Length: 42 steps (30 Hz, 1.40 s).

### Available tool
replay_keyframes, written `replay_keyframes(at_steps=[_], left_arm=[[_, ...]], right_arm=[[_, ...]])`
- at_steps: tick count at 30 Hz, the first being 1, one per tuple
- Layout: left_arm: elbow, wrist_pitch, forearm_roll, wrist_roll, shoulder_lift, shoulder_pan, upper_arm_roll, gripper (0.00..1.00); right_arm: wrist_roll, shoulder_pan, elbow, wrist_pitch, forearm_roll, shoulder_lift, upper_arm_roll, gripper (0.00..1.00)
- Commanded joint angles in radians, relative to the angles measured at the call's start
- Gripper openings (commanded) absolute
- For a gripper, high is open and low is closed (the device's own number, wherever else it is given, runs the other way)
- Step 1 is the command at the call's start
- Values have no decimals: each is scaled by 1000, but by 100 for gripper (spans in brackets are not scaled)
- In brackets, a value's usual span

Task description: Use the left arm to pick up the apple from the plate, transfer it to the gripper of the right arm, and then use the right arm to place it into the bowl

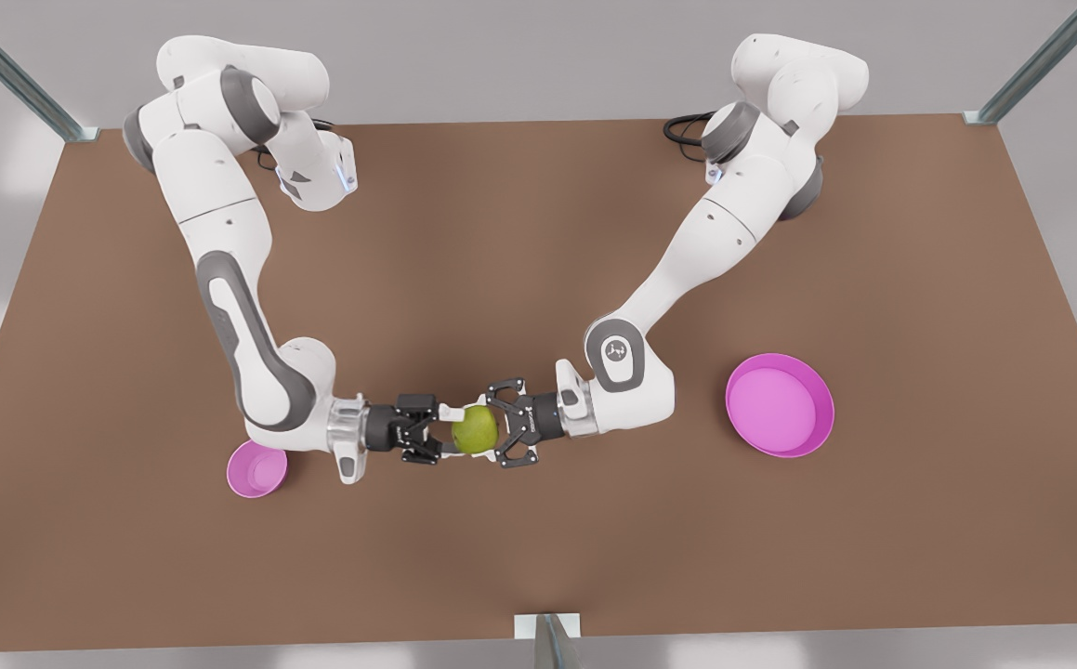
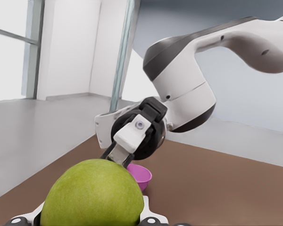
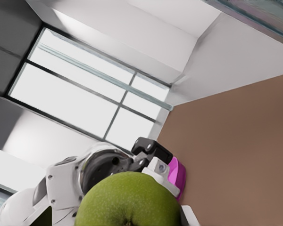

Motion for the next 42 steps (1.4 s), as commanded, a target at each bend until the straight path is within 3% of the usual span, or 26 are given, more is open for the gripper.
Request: replay_keyframes(at_steps=[1, 3, 7, 42], left_arm=[[0, -6, 1, 139, -2, 0, 0, 79], [0, -6, 1, 139, -2, 0, 0, 79], [0, -6, 3, 139, -2, 0, 0, 79], [0, -6, 3, 139, -2, -2, 1, 79]], right_arm=[[32, -5, 0, 5, -1, -1, 0, 100], [128, -19, 6, 6, -27, 5, -13, 100], [654, -57, 16, 5, -43, -6, 2, 100], [651, 81, 23, 75, 2, 17, 6, 100]])
